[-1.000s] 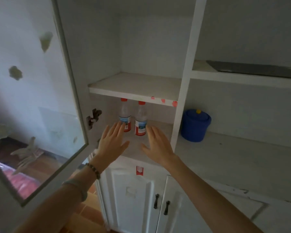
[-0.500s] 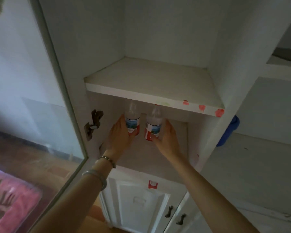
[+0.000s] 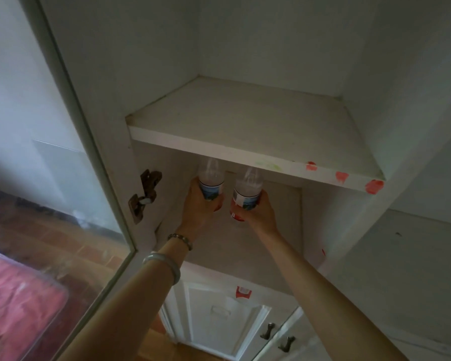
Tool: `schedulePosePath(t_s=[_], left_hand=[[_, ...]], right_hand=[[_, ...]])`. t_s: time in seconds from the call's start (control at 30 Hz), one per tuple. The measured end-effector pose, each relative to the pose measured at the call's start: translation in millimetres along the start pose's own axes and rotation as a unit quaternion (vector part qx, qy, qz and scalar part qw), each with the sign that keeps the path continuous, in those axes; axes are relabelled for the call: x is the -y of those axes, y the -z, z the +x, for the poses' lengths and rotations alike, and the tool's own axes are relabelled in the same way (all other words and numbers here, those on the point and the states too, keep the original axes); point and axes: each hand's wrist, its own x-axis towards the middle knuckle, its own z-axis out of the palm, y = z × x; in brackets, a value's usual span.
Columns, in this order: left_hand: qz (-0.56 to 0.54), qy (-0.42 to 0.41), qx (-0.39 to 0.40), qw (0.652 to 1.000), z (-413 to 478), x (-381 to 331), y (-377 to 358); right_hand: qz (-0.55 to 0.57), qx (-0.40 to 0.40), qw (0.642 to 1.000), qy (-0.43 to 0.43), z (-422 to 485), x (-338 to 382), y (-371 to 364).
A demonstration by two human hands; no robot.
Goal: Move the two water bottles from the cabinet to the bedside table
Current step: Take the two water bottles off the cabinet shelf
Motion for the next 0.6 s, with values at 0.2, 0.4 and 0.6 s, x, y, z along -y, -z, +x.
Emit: schedulePosePath(t_s=[0.2,0.4,0.6], left_hand=[[-0.003,-0.010,0.002,1.000,5,2,2],[-0.017,0.001,0.008,1.000,-6,-1,6],[-0.046,0.017,0.026,0.998,-28,-4,17]], right_hand=[[-0.015,0.002,1.000,0.011,7,-6,-1],[-0.028,0.001,1.000,0.010,6,-5,3],[-0.043,-0.007,0.999,0.012,-16,-6,12]])
